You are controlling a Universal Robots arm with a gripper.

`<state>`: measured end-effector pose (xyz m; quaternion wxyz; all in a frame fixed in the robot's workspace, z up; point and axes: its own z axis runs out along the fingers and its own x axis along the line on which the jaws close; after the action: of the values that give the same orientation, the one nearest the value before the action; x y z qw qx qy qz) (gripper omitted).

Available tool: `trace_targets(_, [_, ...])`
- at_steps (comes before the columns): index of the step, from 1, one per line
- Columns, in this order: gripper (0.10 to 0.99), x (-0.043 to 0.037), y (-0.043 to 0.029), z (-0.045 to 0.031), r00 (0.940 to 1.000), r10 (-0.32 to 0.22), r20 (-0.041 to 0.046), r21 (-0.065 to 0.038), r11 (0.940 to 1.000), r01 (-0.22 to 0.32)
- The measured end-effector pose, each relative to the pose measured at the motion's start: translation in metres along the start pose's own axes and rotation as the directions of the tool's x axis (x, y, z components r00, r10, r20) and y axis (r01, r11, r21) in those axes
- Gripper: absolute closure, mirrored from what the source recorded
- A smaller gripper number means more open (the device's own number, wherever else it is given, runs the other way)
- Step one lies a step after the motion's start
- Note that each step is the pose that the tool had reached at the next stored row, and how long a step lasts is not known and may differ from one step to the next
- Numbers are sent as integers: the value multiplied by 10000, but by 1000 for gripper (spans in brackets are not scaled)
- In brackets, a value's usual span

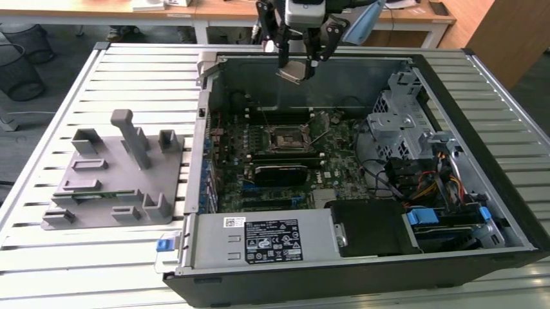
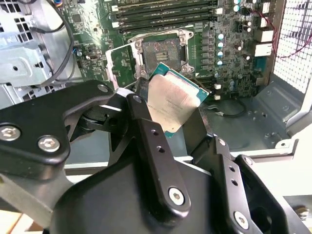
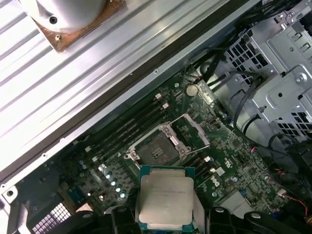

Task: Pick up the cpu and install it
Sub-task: 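Place the cpu into insertion slot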

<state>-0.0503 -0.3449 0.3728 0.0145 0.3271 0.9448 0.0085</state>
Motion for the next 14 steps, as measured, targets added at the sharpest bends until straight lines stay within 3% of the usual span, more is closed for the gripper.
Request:
trace_targets(6, [557, 3, 4, 2, 9978, 666, 18, 16, 9978, -666])
trace_targets(14, [557, 12, 15, 5, 9890, 1477, 44, 35, 9890, -1477])
